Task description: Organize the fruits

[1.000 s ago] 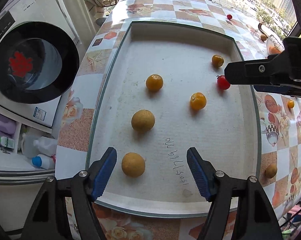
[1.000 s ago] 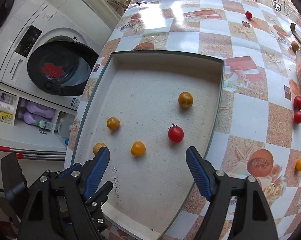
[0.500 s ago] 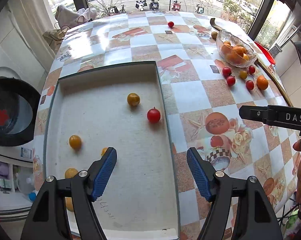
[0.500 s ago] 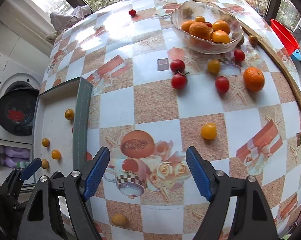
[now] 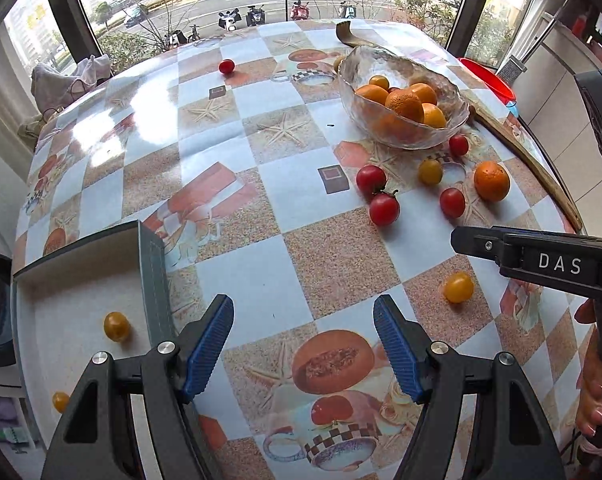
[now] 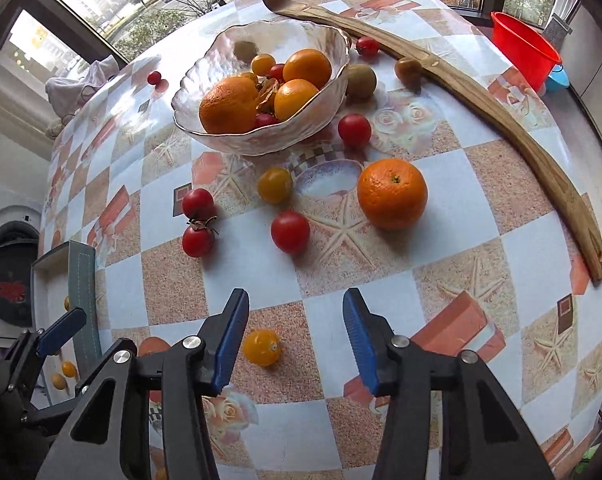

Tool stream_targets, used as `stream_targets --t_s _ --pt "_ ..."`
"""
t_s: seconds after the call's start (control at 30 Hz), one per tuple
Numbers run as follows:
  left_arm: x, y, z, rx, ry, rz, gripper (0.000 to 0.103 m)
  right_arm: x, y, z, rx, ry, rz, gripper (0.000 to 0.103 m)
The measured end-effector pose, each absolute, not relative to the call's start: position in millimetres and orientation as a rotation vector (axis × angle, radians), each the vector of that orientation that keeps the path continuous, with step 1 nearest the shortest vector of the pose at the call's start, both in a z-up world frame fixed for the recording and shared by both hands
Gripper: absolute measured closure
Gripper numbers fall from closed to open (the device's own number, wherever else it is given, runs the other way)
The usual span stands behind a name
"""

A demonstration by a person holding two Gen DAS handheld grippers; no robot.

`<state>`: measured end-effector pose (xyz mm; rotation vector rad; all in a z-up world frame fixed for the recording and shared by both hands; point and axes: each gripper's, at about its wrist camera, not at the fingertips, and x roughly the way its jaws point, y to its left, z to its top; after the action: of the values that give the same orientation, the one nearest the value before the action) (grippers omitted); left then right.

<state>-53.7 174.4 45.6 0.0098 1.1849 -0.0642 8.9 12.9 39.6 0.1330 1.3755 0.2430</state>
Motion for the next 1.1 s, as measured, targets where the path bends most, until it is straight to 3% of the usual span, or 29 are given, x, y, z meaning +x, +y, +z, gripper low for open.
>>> stream_targets --t_s 0.23,0.37,0.63,0.73,0.9,1.1 --pt "-23.9 153.8 32.2 0.024 1.185 -0.101 0.029 31.3 17.5 35.0 0.143 1.37 0.292 0.061" --pt "-10.4 147.7 26.4 0.024 1.189 -0.105 0.029 39.9 16.4 33.2 0.143 1.379 0.314 0.078" --pt "6.5 134.5 18.4 0.049 1.19 -0.126 0.031 44.3 3.3 28.8 0.246 1.402 0.33 0.08" --pt "9.5 131.6 19.1 0.056 1.177 -0.131 0.042 45.6 0.0 28.2 0.269 1.406 0.329 0.08" --pt "9.7 129.2 22.3 0.057 1.17 -0.146 0.079 46.0 -0.9 28.6 0.272 1.407 0.323 0.08" --pt "-1.7 145.3 30.2 -0.067 1.17 -0.17 0.081 41.1 3.6 30.6 0.255 1.407 0.323 0.08"
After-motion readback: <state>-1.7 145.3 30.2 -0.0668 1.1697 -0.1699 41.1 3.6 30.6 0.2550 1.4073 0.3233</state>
